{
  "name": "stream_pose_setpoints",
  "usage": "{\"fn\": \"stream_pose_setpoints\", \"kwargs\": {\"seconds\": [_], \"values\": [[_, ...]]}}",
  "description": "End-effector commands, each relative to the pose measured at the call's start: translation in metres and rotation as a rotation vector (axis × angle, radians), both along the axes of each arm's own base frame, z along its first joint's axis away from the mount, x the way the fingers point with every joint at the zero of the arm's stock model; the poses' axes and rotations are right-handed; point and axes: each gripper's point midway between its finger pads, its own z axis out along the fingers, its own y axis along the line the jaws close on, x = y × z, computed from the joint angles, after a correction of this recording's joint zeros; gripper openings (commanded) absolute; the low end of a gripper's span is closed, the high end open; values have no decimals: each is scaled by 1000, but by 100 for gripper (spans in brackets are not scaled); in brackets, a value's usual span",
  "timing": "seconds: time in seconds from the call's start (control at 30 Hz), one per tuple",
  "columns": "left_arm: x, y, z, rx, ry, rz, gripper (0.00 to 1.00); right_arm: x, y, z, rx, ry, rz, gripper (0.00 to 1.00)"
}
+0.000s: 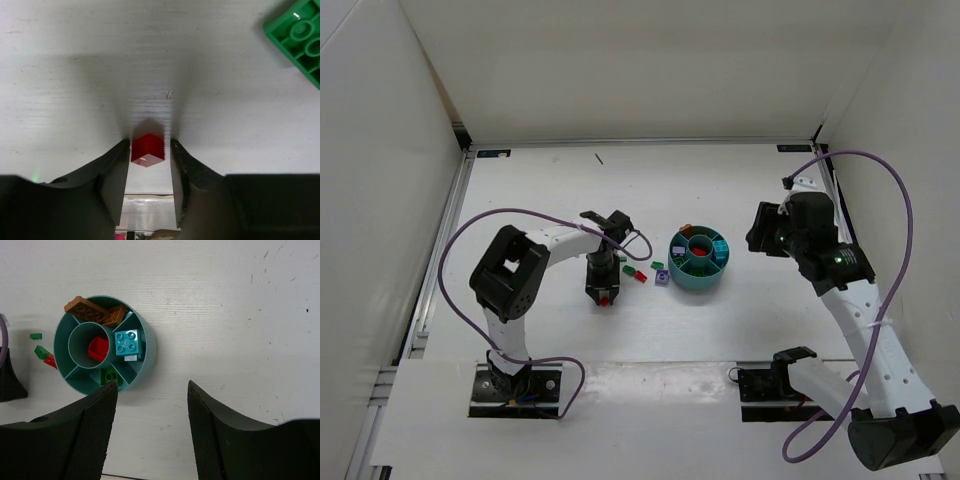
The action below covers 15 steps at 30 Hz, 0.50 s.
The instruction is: Sort the legos into containers by color
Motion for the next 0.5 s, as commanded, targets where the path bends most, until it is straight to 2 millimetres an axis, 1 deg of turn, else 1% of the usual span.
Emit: {"fn": "stream_pose_setpoints", "kwargs": {"seconds": [0.0, 0.17, 0.2, 0.27, 0.3, 0.37, 0.4, 0.47], "values": [[5, -15, -5, -44, -17, -2, 44, -3, -4, 5, -13, -26, 1, 62], [3, -16, -1, -51, -24, -9, 29, -3, -10, 6, -15, -28, -19, 62], [2, -18, 1, -56, -22, -13, 22, -2, -12, 5, -23, -28, -31, 62], [7, -23, 9, -77, -39, -26, 17, -3, -12, 6, -15, -33, -28, 62], [10, -26, 15, -88, -54, -35, 13, -3, -12, 7, -15, -36, -28, 62], [21, -32, 32, -110, -98, -63, 11, -4, -13, 8, -11, -41, -32, 62], [22, -35, 39, -113, -107, -82, 11, -4, -14, 9, -13, -45, -35, 62], [40, -46, 68, -138, -186, -120, 11, -5, -15, 11, -12, -57, -39, 62]]}}
